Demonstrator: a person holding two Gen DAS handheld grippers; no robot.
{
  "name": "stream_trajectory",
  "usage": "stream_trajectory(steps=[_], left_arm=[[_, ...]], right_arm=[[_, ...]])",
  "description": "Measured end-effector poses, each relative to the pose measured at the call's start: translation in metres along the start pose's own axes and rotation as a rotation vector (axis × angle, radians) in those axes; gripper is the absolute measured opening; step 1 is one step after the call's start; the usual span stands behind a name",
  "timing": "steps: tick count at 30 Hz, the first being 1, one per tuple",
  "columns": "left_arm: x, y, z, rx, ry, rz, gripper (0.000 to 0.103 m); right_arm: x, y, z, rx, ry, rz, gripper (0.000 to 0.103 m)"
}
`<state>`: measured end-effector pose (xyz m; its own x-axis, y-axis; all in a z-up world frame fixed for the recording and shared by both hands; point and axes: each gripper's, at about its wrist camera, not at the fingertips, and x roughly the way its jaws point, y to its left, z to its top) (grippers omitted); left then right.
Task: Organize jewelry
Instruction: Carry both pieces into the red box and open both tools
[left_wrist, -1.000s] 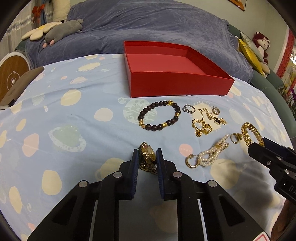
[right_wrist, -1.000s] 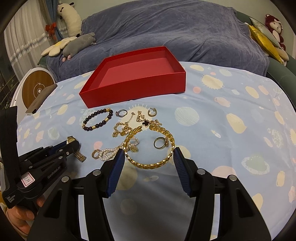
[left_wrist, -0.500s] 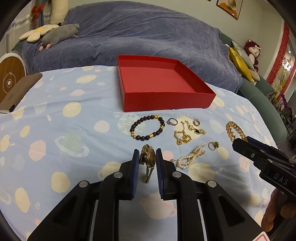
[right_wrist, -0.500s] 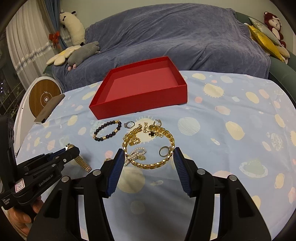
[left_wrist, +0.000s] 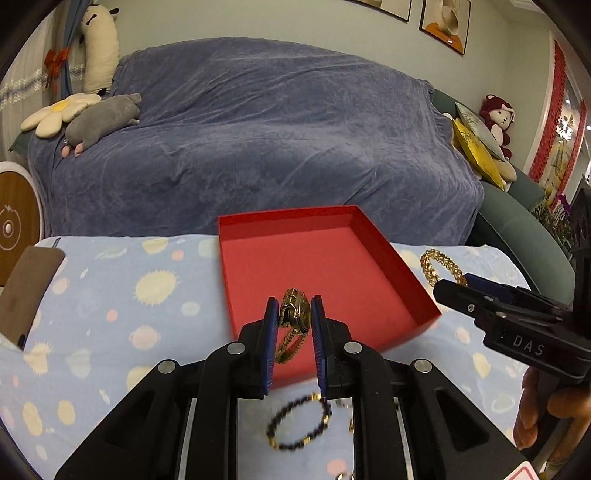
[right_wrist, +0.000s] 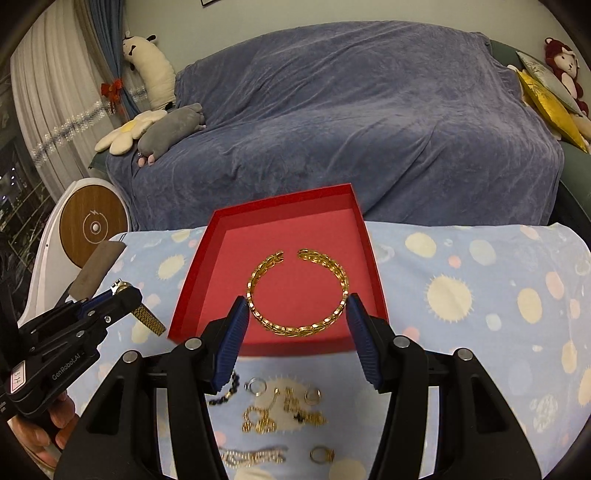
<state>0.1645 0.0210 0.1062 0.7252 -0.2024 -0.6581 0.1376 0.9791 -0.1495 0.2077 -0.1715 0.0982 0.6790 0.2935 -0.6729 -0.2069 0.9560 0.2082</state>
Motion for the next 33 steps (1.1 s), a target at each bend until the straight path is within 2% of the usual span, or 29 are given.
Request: stream_trajectory(steps=[4,8,11,12,17,18,20,21,24,28,33], left_arm=[[0.048,0.007,0.035,-0.006,0.006,0.01,0.015],[0.093,0.014,0.057,-0.012,0.034,0.012,0.015],[0.12,0.021,0.065,-0.02,0.058,0.023,0.013],[0.128,0.023,0.067,-0.022,0.062,0.031,0.006],[0.155,0.026,0.079,-0.01,0.089,0.052,0.006],[0.157,0.027,0.081,-0.019,0.085,0.06,0.012],[0.159,0.029,0.083,-0.043,0.087,0.059,0.02],[0.158,0.031,0.083,-0.055,0.087,0.056,0.03],[0.145,0.033,0.076,-0.074,0.069,0.051,0.049],[0.122,0.034,0.055,-0.073,0.053,0.041,0.055],[0.103,0.038,0.024,-0.058,0.062,0.073,0.056]], right_arm=[[0.047,-0.001,0.03,-0.011,0.037,0.004,0.053],[0.095,-0.01,0.048,-0.001,0.091,-0.004,0.053],[0.122,-0.017,0.055,0.015,0.117,-0.018,0.053],[0.129,-0.018,0.056,0.013,0.12,-0.028,0.053],[0.156,-0.018,0.064,-0.019,0.151,-0.033,0.054],[0.158,-0.018,0.065,-0.028,0.144,-0.039,0.054],[0.157,-0.018,0.064,-0.04,0.116,-0.062,0.072],[0.155,-0.018,0.063,-0.042,0.095,-0.067,0.079],[0.153,-0.023,0.058,-0.03,0.094,-0.069,0.08],[0.145,-0.031,0.048,0.034,0.093,-0.07,0.081],[0.137,-0.032,0.04,0.086,0.079,-0.06,0.08]])
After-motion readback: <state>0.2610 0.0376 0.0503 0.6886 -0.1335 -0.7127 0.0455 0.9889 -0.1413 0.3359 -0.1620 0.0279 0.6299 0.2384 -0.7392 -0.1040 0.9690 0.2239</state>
